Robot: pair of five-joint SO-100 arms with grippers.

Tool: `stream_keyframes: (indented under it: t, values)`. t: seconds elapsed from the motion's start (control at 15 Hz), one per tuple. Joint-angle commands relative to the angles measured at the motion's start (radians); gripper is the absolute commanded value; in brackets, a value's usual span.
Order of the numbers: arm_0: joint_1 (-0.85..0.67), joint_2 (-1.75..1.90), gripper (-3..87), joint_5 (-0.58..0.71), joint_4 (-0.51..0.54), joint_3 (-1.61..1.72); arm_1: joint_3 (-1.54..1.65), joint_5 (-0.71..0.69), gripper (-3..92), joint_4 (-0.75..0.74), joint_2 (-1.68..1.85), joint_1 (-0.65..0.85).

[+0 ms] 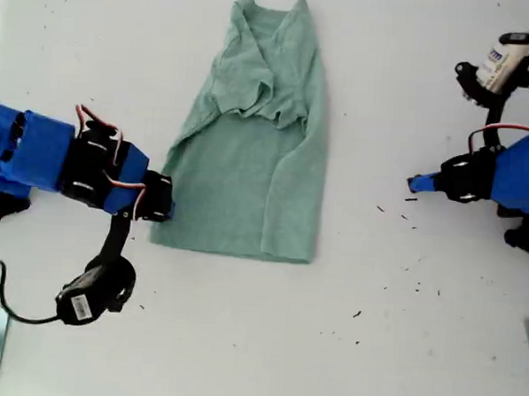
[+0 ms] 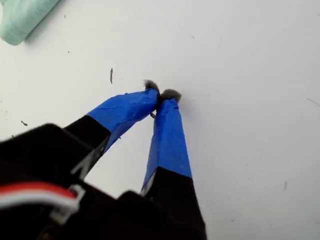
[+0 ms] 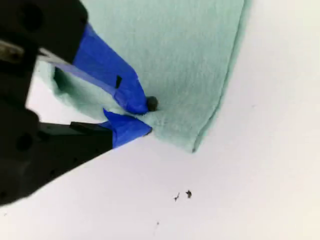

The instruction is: Fold t shirt

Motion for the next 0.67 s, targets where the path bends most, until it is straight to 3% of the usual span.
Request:
stream_keyframes:
  t: [0.0,0.27,0.4,0.47,0.6]
  values:
    - [-0.006,0.124,-0.2,0.006,0.207,-0.193,0.038,-0.002,2.4,0.002,0.020,-0.003]
    - [-0.064,-0.067,-0.2,0.155,0.239,-0.529,0.040,0.003,2.4,0.006,0.026,-0.003]
    - [-0.032,-0.448,-0.2,0.229,0.265,-1.003,0.041,0.003,2.4,0.008,0.029,-0.002]
    - [-0.021,-0.607,-0.2,0.256,0.239,-1.166,0.041,0.003,2.4,0.008,0.029,-0.002]
    - [-0.032,-0.801,-0.3,0.299,0.158,-1.158,0.041,0.008,2.4,0.011,0.031,-0.008]
